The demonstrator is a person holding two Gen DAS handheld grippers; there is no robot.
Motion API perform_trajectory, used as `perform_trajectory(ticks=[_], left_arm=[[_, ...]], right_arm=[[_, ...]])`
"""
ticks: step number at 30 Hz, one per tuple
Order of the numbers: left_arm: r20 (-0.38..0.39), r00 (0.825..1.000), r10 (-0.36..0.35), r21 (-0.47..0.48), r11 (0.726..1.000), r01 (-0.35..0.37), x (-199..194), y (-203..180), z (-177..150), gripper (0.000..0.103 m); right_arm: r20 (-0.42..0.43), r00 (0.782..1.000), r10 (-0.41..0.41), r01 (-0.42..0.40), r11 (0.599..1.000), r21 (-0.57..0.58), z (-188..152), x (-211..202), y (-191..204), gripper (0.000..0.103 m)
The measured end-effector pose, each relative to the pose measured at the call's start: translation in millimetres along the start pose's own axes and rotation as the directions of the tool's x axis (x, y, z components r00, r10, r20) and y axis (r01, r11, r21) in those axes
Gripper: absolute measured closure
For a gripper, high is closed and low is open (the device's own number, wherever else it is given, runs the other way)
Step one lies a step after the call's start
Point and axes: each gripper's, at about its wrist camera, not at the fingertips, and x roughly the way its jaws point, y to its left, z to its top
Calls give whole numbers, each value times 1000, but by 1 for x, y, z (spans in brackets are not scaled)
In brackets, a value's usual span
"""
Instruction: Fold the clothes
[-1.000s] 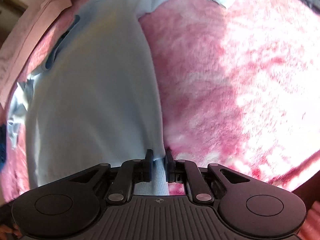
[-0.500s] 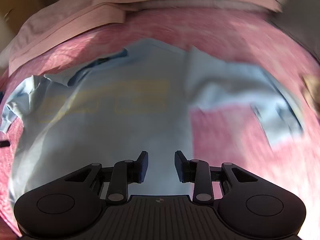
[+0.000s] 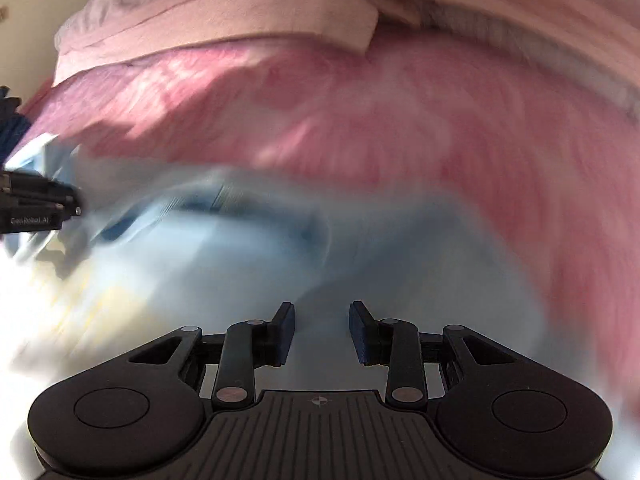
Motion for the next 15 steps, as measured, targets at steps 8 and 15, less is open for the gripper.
perform_trajectory(ticks=[8,15], left_arm=[[79,997,18,-212,977,-1,-5,38,49,85],[-35,990,-135,-306,945,118,-54,24,-37,85]], right_arm=[[168,985,-42,-17,942,335,42,-20,-95,70],[104,986,-132,48,814,579,-118,-161,-143,57]])
